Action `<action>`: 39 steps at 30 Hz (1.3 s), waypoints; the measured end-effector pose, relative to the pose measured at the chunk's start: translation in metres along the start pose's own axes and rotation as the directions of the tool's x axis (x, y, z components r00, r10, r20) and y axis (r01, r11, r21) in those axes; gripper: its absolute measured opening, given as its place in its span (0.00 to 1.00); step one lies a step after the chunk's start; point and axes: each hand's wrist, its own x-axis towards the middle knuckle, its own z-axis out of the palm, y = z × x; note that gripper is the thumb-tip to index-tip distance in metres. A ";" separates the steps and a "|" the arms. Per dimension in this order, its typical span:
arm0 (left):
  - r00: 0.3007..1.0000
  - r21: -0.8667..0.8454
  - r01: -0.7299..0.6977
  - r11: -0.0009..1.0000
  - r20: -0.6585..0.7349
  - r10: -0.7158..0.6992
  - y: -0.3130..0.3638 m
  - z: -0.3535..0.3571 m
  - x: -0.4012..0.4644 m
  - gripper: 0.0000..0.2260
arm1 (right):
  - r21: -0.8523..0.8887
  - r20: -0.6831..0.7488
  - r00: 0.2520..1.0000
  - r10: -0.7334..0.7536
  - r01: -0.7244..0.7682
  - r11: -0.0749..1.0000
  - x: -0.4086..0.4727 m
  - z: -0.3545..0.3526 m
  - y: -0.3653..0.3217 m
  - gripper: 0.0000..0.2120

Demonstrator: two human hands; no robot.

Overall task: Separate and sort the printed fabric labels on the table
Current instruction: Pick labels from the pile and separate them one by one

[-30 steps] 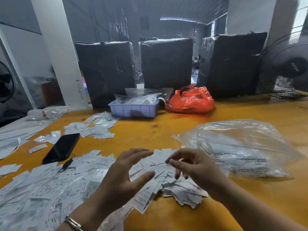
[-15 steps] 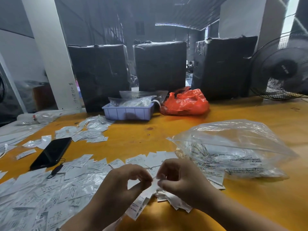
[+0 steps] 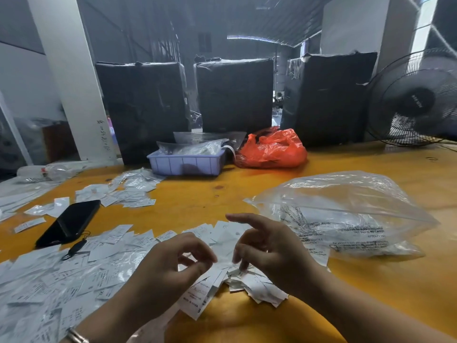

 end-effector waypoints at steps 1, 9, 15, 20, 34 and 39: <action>1.000 0.013 -0.002 1.000 -0.017 0.002 -0.001 0.000 0.000 0.09 | -0.141 -0.019 1.000 -0.011 0.009 0.990 0.001 -0.002 0.002 0.23; 0.993 0.063 0.035 0.997 -0.111 -0.028 -0.006 -0.004 -0.001 0.05 | -0.711 0.079 0.981 0.177 -0.069 0.700 0.005 -0.011 0.008 0.22; 0.995 0.089 0.024 0.996 -0.097 -0.016 -0.006 -0.003 -0.001 0.06 | -0.673 0.050 0.992 0.118 -0.054 0.737 0.007 -0.012 0.013 0.08; 0.996 0.066 0.032 0.997 -0.090 -0.026 -0.005 -0.002 -0.001 0.06 | -0.683 0.056 0.997 0.046 0.005 0.731 0.011 -0.015 0.016 0.06; 0.995 0.044 0.011 0.999 -0.099 -0.007 -0.002 0.000 -0.002 0.05 | -0.691 0.152 0.988 0.008 0.100 0.716 0.013 -0.010 0.028 0.17; 0.994 0.045 0.013 0.999 -0.105 -0.009 -0.001 -0.001 -0.002 0.05 | -0.695 0.154 0.988 -0.016 0.119 0.709 0.014 -0.007 0.030 0.25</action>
